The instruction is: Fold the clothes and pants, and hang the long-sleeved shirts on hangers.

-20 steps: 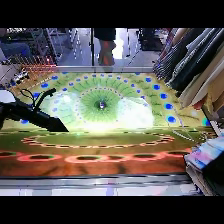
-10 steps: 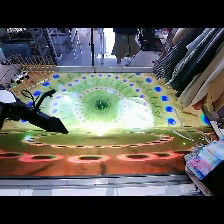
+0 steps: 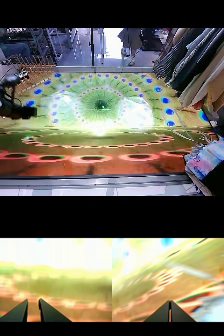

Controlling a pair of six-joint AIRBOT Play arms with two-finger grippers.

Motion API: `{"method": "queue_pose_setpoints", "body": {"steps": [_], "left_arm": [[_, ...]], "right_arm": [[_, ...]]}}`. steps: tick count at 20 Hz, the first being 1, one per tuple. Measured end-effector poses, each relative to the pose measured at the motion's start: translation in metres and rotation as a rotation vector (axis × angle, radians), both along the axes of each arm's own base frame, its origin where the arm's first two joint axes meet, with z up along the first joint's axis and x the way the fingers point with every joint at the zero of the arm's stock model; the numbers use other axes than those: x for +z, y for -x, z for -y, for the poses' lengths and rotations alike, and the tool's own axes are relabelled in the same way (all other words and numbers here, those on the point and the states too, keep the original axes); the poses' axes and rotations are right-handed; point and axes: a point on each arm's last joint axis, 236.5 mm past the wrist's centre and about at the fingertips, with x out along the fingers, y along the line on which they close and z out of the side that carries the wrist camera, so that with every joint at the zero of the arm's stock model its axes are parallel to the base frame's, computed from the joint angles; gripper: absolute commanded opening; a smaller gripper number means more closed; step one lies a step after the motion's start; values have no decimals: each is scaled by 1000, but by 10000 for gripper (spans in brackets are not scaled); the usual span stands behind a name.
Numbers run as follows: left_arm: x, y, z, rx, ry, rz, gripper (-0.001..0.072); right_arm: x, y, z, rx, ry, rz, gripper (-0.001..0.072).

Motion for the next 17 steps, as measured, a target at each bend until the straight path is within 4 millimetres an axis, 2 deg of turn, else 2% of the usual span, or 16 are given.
{"method": "queue_pose_setpoints", "body": {"steps": [2,5,9,12,17], "left_arm": [[31,-15,-4,10,-16,149,165],[56,-26,-5,14,-27,264,165],[68,-32,-6,17,-32,320,165],[72,-33,-7,17,-33,335,165],[73,-34,-7,18,-33,342,165]], "right_arm": [[-12,-18,-28,88,36,-13,20],[-12,-52,-39,115,131,64,20],[0,-85,-29,75,235,180,20],[6,-95,-23,54,271,222,20],[11,-101,-19,40,294,248,20]]}}
